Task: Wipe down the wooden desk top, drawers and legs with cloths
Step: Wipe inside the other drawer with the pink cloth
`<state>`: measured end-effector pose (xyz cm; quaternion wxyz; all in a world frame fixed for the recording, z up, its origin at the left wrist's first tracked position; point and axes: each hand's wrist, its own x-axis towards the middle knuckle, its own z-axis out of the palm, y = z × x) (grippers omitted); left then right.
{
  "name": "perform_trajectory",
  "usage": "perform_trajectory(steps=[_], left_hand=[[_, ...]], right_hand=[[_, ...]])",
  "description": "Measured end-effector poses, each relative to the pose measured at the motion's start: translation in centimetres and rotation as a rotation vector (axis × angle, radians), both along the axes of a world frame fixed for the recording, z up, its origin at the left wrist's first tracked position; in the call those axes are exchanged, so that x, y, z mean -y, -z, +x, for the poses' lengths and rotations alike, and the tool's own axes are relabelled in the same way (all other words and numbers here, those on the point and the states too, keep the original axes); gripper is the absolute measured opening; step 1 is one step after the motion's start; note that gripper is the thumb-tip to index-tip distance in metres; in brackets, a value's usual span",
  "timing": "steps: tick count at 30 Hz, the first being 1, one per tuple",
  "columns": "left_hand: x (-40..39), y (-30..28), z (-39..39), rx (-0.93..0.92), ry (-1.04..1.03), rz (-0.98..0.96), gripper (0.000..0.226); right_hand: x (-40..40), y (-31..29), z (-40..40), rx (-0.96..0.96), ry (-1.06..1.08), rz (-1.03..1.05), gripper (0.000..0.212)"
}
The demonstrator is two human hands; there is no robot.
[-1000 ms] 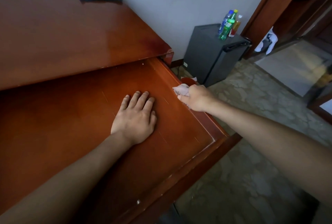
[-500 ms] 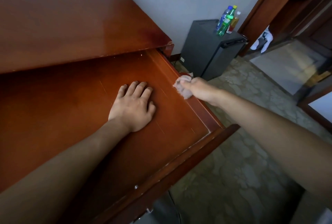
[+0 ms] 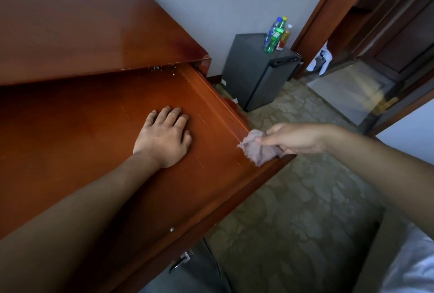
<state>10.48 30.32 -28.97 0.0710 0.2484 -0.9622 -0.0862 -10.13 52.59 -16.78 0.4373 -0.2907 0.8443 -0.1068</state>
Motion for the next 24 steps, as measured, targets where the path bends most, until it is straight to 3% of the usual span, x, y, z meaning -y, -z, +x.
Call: perform_trajectory(steps=[1, 2, 4, 5, 7, 10, 15, 19, 22, 24], left_hand=[[0.0, 0.0, 0.0, 0.000, 0.000, 0.002, 0.063], [0.0, -0.1, 0.0, 0.001, 0.001, 0.005, 0.063], [-0.1, -0.1, 0.0, 0.004, 0.003, 0.010, 0.063], [-0.1, -0.2, 0.0, 0.002, 0.003, 0.011, 0.063], [0.0, -0.2, 0.1, -0.004, 0.001, 0.012, 0.062], [-0.1, -0.2, 0.0, -0.008, 0.003, 0.023, 0.062], [0.3, 0.0, -0.1, -0.018, 0.002, 0.028, 0.063], [0.2, -0.1, 0.2, -0.013, 0.020, 0.029, 0.063], [-0.1, -0.3, 0.2, -0.007, 0.017, 0.035, 0.063], [-0.2, -0.3, 0.1, -0.002, 0.013, 0.035, 0.064]], right_hand=[[0.2, -0.3, 0.2, -0.044, 0.023, -0.053, 0.028], [0.6, -0.5, 0.5, -0.204, -0.009, -0.076, 0.024], [1.6, 0.2, 1.2, -0.530, -0.098, -0.080, 0.027], [2.1, 0.6, 1.5, -0.591, -0.100, -0.054, 0.034], [2.8, 1.5, 1.9, -0.542, -0.044, 0.027, 0.041], [3.7, 2.5, 2.4, -0.458, 0.016, 0.138, 0.024], [3.4, 3.8, 2.4, -0.460, 0.017, 0.096, 0.020], [2.0, 3.7, 1.4, -0.369, -0.105, 0.142, 0.020], [2.7, 1.9, 1.8, -0.388, -0.152, 0.245, 0.006], [3.4, 0.6, 1.8, -0.449, -0.150, 0.255, 0.010]])
